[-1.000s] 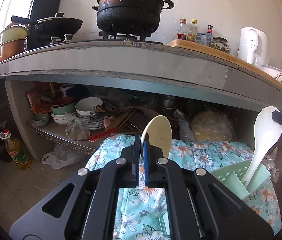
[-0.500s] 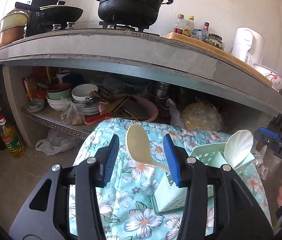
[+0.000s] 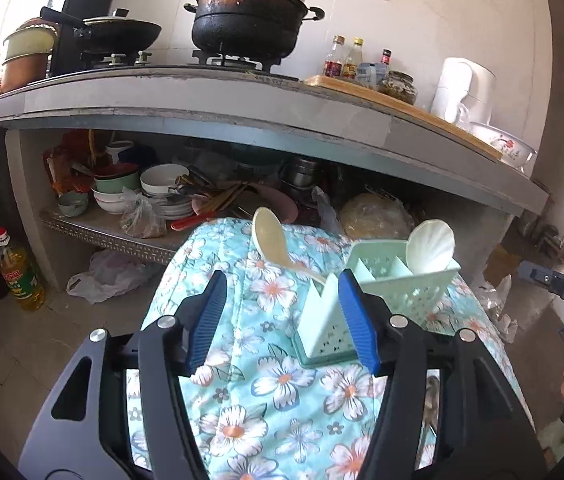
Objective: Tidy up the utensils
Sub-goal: 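Lower both cream spoons handle-first into the holder and open both tools, then grasp one metal spoon with the left tool while the right tool grasps the other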
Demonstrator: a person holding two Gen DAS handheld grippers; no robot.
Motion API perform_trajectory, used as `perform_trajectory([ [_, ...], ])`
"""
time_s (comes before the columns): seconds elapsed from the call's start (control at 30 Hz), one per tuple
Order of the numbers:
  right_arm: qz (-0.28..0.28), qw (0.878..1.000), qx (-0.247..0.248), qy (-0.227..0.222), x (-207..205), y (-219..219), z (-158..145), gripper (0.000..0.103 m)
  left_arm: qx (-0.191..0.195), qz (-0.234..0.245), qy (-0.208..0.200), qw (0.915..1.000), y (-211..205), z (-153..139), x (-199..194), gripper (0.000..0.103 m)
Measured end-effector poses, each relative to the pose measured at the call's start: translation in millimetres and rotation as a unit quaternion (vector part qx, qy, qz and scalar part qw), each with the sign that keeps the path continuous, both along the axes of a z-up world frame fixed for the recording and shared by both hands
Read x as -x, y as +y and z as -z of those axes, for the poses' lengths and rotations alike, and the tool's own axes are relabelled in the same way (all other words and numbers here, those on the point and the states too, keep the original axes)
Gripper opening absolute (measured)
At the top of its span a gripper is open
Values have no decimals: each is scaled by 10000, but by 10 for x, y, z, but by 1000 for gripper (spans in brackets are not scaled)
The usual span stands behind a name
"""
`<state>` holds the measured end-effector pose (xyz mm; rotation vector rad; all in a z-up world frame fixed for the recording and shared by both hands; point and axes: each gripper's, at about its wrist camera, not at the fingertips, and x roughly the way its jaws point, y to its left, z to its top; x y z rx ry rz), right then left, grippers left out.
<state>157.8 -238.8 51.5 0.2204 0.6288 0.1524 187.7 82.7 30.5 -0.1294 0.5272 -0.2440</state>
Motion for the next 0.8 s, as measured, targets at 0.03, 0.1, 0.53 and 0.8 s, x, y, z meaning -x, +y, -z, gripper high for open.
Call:
perform_trajectory([
  [0.03, -16, 9999, -48, 133, 102, 10, 69, 39, 17, 179, 96, 9998, -18, 42, 59, 56],
  [0.1, -84, 9989, -174, 432, 290, 41, 245, 39, 38, 572, 350, 9977, -76, 159, 176, 56],
  [0.53, -428, 9747, -644, 2097, 755, 364, 1346, 34, 19, 2582, 2278, 9388, -939, 1200, 634, 43],
  [0.8, -615, 9682, -495, 2375, 642, 481, 1520, 26, -911, 2799, 2446, 9239, -1371, 1468, 722, 14],
])
